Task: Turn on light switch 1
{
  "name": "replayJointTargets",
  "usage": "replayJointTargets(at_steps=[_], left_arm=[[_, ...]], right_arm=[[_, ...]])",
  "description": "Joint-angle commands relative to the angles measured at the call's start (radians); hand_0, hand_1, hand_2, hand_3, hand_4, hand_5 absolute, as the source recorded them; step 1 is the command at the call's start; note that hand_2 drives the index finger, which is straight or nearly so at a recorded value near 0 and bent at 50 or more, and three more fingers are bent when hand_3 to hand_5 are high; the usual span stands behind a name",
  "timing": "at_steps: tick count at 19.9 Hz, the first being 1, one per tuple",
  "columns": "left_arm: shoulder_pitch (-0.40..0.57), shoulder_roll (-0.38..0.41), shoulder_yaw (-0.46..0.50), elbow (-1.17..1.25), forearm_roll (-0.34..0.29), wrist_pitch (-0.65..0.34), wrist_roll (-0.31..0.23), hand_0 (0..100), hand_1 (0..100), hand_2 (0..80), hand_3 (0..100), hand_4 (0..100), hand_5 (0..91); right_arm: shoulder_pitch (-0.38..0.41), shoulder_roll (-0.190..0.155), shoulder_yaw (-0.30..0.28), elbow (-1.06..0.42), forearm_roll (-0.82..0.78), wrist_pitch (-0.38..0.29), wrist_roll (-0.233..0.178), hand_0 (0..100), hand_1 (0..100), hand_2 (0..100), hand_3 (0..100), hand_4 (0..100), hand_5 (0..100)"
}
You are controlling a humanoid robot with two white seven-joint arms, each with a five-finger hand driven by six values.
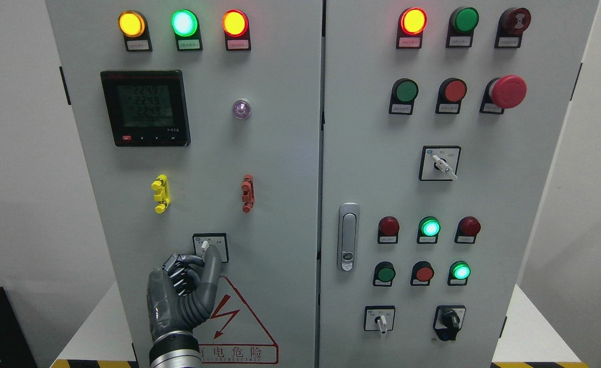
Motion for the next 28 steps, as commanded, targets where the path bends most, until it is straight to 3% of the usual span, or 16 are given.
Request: replayJointTargets(at_steps=[1, 21, 28], left_arm=[[-0.002, 0.0, -0.003, 0.001, 0.001, 0.0, 0.0, 63, 49, 63.0, 100, 100, 87.7], [-0.002, -0.002, -0.003, 0.001, 0.002, 0.0, 0.0, 70, 35, 63.7, 100, 100, 87.6], [-0.002, -0.002, -0.005, 0.001, 0.002, 0.0, 0.0, 59, 36, 64.0, 100, 100, 87.6]], right_arm=[[0.0, 0.0, 0.0, 0.0, 0.0, -0.001, 0.0, 0, 0, 0, 0, 0, 0], [0.0, 0.0, -0.001, 0.0, 0.0, -0.001, 0.0, 0, 0, 0, 0, 0, 0], [0.0, 0.0, 0.0, 0.0, 0.0, -0.001, 0.0, 0, 0, 0, 0, 0, 0]])
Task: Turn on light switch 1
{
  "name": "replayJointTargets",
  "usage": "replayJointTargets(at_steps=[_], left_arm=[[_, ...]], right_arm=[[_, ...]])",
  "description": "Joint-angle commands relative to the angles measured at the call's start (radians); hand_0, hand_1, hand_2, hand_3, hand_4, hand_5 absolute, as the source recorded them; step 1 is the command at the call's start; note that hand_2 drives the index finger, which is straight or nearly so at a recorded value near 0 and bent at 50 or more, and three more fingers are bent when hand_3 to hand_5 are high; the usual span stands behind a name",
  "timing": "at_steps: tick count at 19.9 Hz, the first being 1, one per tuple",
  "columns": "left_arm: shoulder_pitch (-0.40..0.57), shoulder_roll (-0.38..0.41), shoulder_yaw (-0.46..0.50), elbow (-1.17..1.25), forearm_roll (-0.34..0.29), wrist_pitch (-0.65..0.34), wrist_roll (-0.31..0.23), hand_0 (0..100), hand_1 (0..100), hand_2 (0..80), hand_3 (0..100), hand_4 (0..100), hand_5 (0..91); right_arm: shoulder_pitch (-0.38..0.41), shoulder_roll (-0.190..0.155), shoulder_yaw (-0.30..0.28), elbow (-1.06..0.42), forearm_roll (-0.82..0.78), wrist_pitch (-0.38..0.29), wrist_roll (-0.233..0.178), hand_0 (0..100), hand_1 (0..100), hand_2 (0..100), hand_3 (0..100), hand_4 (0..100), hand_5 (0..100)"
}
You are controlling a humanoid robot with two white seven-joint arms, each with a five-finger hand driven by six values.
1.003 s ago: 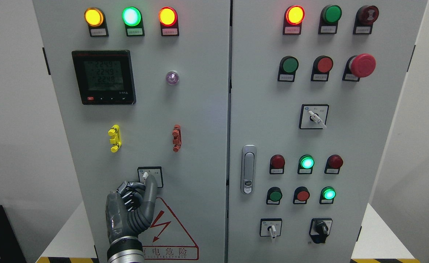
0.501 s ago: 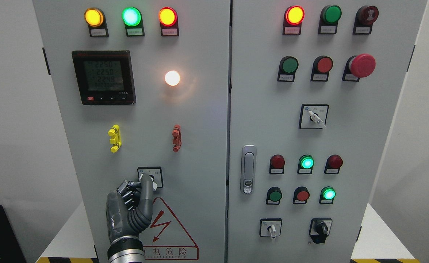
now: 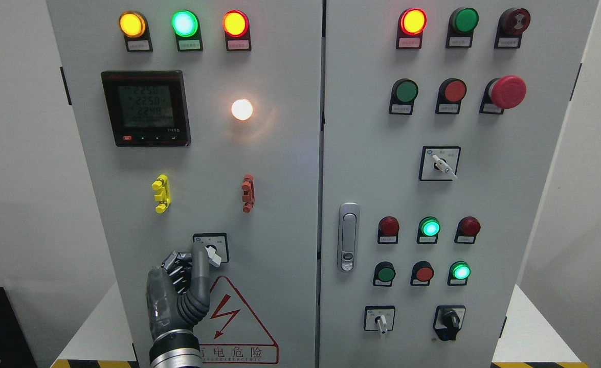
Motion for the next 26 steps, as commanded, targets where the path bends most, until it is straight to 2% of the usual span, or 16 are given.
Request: replayJointTargets(at_steps=[1, 12, 18, 20, 26], left_arm=[[0.001, 0.0, -0.005, 0.0, -0.001, 0.002, -0.004, 56, 36, 64.1, 100, 100, 87.6], [0.001, 0.0, -0.007, 0.0, -0.001, 0.002, -0.002, 42, 35, 64.9, 100, 100, 87.6], [0.004, 0.0, -0.007, -0.001, 0.001, -0.003, -0.004, 37, 28, 65.1, 100, 100, 87.6], [0.004, 0.0, -0.007, -0.001, 0.001, -0.004, -0.004, 28, 26, 65.4, 100, 100, 87.7], [0.012, 0.001, -0.007, -0.001, 0.002, -0.009, -0.004, 16, 26, 65.8, 100, 100, 87.7]], right_arm=[[0.0, 0.0, 0.0, 0.0, 0.0, -0.001, 0.0, 0, 0, 0, 0, 0, 0], [0.0, -0.001, 0.0, 0.0, 0.0, -0.001, 0.0, 0, 0, 0, 0, 0, 0], [0.0, 0.0, 0.0, 0.0, 0.0, -0.001, 0.0, 0, 0, 0, 0, 0, 0], [0.0, 0.0, 0.0, 0.0, 0.0, -0.001, 0.0, 0, 0, 0, 0, 0, 0], [0.0, 0.0, 0.0, 0.0, 0.0, -0.001, 0.0, 0, 0, 0, 0, 0, 0]])
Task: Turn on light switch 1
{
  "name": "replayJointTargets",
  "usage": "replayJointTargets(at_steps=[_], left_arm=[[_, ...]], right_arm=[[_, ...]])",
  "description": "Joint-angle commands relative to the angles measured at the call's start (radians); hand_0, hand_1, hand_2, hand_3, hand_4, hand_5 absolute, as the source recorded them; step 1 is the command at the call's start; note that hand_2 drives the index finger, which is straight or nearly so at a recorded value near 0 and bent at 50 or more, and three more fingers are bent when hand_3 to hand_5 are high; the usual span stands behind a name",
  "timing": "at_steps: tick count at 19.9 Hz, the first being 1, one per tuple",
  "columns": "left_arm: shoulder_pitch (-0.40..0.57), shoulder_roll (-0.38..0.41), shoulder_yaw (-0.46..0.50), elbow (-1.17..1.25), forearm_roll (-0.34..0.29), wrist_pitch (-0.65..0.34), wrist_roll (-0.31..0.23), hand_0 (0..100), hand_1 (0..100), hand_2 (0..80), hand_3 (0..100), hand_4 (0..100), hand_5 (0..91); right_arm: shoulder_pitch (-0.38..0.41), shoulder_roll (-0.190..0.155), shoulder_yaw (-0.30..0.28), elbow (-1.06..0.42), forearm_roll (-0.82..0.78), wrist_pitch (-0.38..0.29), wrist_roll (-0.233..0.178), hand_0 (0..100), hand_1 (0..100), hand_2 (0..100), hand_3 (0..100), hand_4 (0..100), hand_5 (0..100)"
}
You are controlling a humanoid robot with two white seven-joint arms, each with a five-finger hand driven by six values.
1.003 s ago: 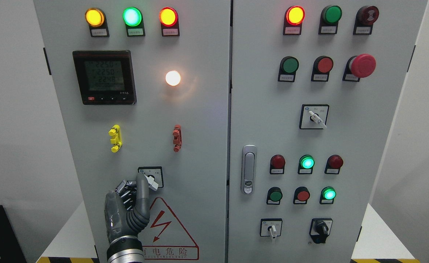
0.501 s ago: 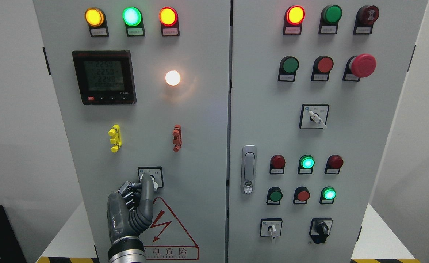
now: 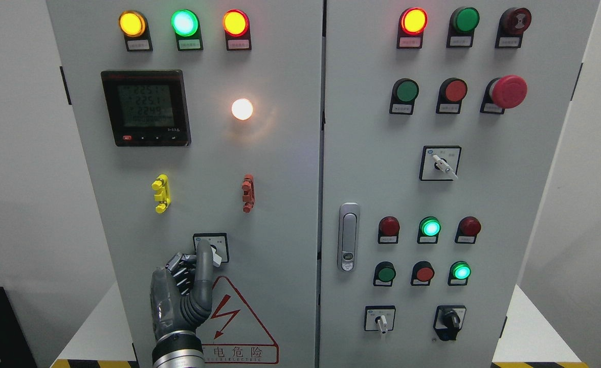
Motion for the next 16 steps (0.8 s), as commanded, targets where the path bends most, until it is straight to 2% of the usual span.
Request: replayJointTargets(at_steps=[1, 13, 16], left_arm=[[0.008, 0.001, -0.001, -0.002, 0.001, -0.005, 0.0, 15, 27, 65.8, 100, 100, 87.7], [0.037, 0.005, -0.002, -0.01, -0.002, -0.011, 0.0, 10, 29, 68.0, 100, 100, 88.0], [0.077, 0.011, -0.001, -0.01, -0.003, -0.071, -0.005, 10, 29, 68.8, 100, 100, 88.0]], right_arm=[[0.0, 0.0, 0.0, 0.0, 0.0, -0.001, 0.0, 0, 0, 0, 0, 0, 0], [0.0, 0.0, 0.0, 0.0, 0.0, -0.001, 0.0, 0, 0, 0, 0, 0, 0], [0.0, -0.001, -0.001, 0.0, 0.0, -0.001, 0.0, 0, 0, 0, 0, 0, 0]])
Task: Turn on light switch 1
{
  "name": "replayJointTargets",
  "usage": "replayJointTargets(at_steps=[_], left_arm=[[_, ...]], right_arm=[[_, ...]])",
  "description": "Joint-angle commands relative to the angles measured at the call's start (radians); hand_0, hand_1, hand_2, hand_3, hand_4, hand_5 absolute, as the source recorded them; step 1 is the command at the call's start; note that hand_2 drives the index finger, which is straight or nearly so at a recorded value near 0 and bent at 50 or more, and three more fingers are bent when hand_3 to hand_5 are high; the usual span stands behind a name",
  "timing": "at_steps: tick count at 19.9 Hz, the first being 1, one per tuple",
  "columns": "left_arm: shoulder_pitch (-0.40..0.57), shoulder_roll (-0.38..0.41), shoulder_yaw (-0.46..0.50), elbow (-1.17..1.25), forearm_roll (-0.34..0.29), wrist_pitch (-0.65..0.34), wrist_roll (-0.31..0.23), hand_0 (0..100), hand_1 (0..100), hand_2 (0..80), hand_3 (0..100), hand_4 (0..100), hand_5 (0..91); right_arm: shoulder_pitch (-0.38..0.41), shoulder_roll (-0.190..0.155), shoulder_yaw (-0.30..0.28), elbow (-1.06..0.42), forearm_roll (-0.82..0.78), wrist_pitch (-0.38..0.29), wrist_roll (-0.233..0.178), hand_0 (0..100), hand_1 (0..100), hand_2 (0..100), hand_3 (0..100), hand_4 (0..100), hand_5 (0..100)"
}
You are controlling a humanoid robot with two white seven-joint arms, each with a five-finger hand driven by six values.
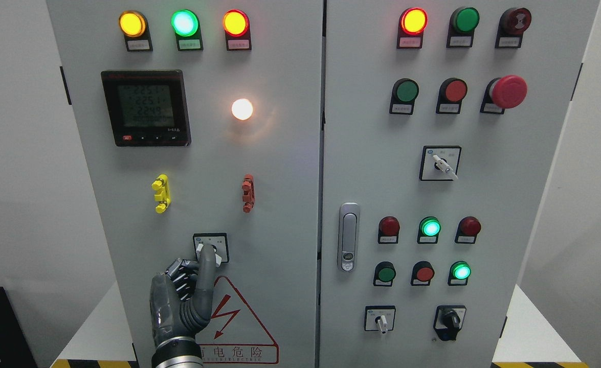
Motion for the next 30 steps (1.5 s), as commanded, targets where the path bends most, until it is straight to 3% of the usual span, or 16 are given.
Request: replayJointTargets(at_steps=[1, 7, 11, 17, 19, 20, 23, 24, 28, 30], left_arm=[[0.057, 0.009, 0.0, -0.004, -0.003, -0.075, -0.007, 10, 29, 69.4, 100, 100, 88.1], [0.206, 0.029, 0.011, -0.01, -0.036, -0.276, -0.029, 8, 30, 72.7, 100, 100, 87.8], [0.443, 0.061, 0.037, 0.0, -0.036, -0.57, -0.09, 8, 29, 71.9, 100, 100, 87.2], [0.665, 0.15, 0.172, 0.314, -0.01, -0.846, -0.112, 8, 19, 52.7, 100, 100, 80.5], [0.695, 0.166, 0.181, 0.484, 0.023, -0.881, -0.153, 7, 18, 47.8, 91, 100, 66.9], [0.699, 0.169, 0.184, 0.573, 0.055, -0.884, -0.167, 6, 17, 46.6, 89, 98, 64.5], [0.714, 0.178, 0.183, 0.808, 0.105, -0.887, -0.234, 6, 18, 39.4, 76, 82, 43.8], [0.714, 0.178, 0.183, 0.897, 0.105, -0.887, -0.265, 6, 19, 34.5, 68, 73, 33.5], [0.694, 0.166, 0.172, 1.328, 0.097, -0.917, -0.357, 16, 20, 29.1, 59, 65, 30.3], [0.631, 0.16, 0.169, 1.561, 0.094, -0.908, -0.404, 24, 13, 18.4, 45, 51, 8.9]], right_arm=[[0.0, 0.0, -0.001, 0.0, 0.0, -0.001, 0.0, 0, 0, 0, 0, 0, 0], [0.0, 0.0, -0.001, 0.0, 0.0, -0.001, 0.0, 0, 0, 0, 0, 0, 0], [0.0, 0.0, 0.0, 0.0, 0.0, -0.001, 0.0, 0, 0, 0, 0, 0, 0], [0.0, 0.0, 0.0, 0.0, 0.0, -0.001, 0.0, 0, 0, 0, 0, 0, 0], [0.0, 0.0, 0.0, 0.0, 0.0, -0.001, 0.0, 0, 0, 0, 0, 0, 0], [0.0, 0.0, 0.0, 0.0, 0.0, -0.001, 0.0, 0, 0, 0, 0, 0, 0], [0.0, 0.0, 0.0, 0.0, 0.0, -0.001, 0.0, 0, 0, 0, 0, 0, 0], [0.0, 0.0, 0.0, 0.0, 0.0, -0.001, 0.0, 0, 0, 0, 0, 0, 0], [0.0, 0.0, 0.0, 0.0, 0.0, -0.001, 0.0, 0, 0, 0, 0, 0, 0], [0.0, 0.0, 0.0, 0.0, 0.0, -0.001, 0.0, 0, 0, 0, 0, 0, 0]])
